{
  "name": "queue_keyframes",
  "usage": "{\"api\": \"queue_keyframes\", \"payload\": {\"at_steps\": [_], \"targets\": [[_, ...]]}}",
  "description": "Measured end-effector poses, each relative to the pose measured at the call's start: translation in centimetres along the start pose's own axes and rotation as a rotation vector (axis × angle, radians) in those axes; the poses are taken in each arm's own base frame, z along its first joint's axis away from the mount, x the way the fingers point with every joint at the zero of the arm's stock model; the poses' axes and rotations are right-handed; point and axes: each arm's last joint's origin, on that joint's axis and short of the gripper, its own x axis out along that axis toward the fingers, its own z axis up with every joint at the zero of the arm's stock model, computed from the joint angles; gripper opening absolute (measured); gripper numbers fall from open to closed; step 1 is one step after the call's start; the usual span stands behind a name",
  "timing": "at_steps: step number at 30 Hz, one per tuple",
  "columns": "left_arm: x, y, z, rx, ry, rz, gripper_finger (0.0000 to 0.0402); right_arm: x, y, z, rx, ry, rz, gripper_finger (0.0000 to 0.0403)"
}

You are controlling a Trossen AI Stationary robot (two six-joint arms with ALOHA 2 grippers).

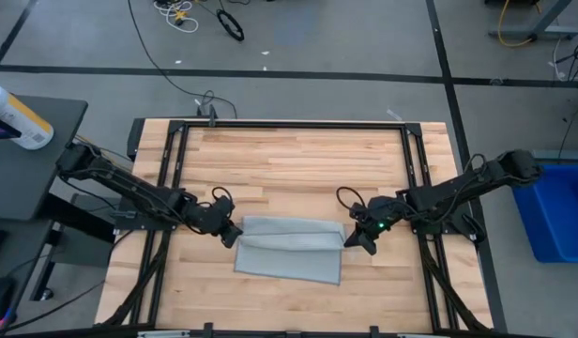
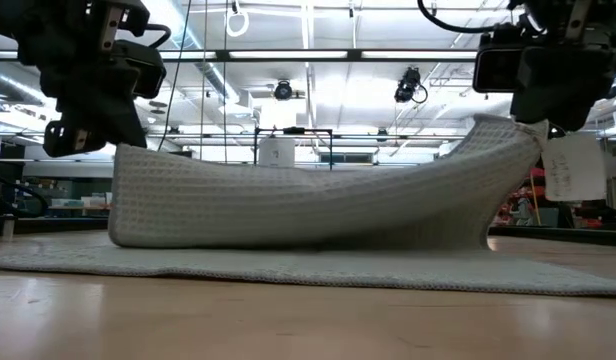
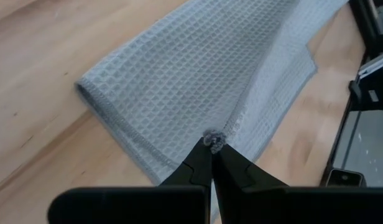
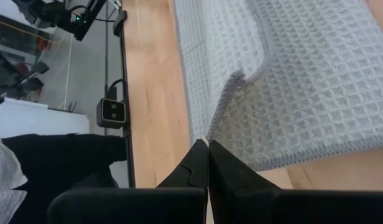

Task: Fold microfiber towels
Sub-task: Fold the grey towel

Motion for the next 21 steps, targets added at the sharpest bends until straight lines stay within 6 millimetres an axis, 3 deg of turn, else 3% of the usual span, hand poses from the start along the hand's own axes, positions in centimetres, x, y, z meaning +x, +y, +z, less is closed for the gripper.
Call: {"api": "queue_keyframes", "payload": {"at_steps": [21], "targets": [[0.1, 0.2, -0.3, -0.010, 0.041, -0.015, 0.0004, 2.4, 0.5, -0.9, 0.006, 0.033, 0.026, 0.0000]]}}
